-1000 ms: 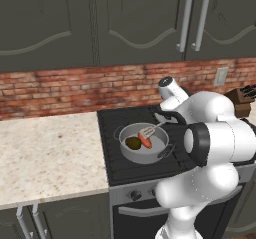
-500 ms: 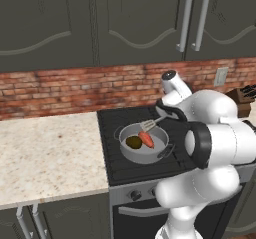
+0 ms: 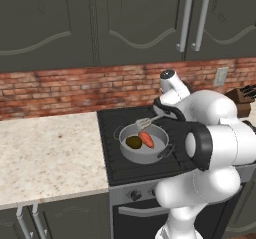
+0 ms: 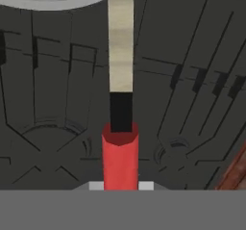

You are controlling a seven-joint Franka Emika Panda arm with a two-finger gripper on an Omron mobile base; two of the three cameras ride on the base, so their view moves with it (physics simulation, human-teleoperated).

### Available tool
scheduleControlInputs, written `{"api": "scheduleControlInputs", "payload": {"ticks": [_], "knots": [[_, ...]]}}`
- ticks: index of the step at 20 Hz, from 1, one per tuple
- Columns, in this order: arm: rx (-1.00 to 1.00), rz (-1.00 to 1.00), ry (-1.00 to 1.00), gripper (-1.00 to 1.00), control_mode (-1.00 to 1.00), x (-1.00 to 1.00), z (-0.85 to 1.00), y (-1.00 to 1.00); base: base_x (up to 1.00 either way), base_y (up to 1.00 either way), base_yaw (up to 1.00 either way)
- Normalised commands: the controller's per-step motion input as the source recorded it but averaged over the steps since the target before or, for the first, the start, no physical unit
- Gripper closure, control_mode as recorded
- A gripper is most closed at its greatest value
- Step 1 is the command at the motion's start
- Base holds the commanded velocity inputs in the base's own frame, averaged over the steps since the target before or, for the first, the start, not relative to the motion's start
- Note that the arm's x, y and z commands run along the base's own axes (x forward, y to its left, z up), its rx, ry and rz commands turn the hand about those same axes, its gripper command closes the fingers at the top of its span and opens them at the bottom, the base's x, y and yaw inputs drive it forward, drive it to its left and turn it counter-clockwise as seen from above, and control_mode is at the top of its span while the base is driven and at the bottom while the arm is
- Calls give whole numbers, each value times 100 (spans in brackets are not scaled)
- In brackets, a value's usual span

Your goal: Put the avocado and sweet potato in the pot. Retrieve the spatula and lightly stir the vegetables in the pot.

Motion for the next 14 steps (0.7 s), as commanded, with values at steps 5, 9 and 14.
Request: {"api": "scheduleControlInputs", "payload": {"ticks": [5,9,14], "knots": [[0,2,0,100,-100,-3,-41,45,0,0,0],[2,6,1,100,-100,-23,-33,23,0,0,0],[0,4,5,100,-100,7,-47,4,0,0,0]]}}
